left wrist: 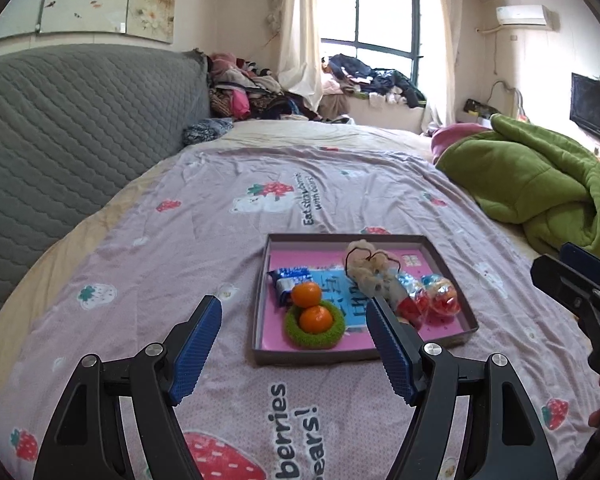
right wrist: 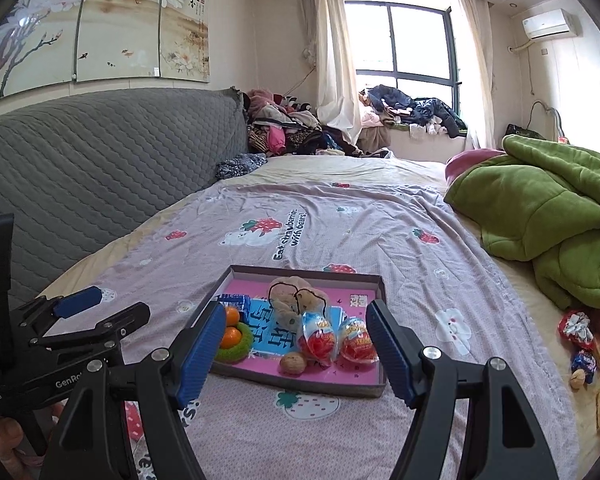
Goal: Organize objects
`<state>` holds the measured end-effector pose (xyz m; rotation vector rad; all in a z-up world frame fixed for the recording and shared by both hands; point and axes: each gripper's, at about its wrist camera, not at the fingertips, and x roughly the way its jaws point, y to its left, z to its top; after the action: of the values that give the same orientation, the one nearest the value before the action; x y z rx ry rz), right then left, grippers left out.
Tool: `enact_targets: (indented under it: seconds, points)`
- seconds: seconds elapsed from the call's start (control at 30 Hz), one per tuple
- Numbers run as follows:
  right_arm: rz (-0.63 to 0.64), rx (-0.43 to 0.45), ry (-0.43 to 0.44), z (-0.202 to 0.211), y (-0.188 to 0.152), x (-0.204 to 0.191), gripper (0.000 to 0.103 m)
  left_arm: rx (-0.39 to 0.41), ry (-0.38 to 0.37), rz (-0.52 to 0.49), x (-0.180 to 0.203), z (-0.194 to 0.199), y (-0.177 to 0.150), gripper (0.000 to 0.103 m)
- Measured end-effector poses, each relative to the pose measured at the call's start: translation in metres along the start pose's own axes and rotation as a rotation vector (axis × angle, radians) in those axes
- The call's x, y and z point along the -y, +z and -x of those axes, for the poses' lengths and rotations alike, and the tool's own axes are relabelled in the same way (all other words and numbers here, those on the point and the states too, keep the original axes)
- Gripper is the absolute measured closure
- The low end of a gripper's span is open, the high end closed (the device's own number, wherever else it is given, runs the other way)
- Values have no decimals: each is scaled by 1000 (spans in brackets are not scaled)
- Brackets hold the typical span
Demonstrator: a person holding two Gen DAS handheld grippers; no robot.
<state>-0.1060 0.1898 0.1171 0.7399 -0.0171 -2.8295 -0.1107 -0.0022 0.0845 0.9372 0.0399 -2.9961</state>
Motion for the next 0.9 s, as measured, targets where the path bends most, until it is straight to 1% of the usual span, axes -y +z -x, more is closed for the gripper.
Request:
enact_targets:
  seconds: [0.27,0.57,0.8,0.9]
  points:
    - [-9,-16,-9,5,-20,3,31,-21,28,-9,3,0,-15,27]
    - [-18,-31,-24,8,-34,7,31,-41,12,-19,7,0,-32,27]
    - [-19,-49,-38,4,-45,9,31,-57,29,-8,3,-5,-40,27]
    - [-18,-57,-44,2,-51,11,31,-80,28,-1,1,-11,-45,27]
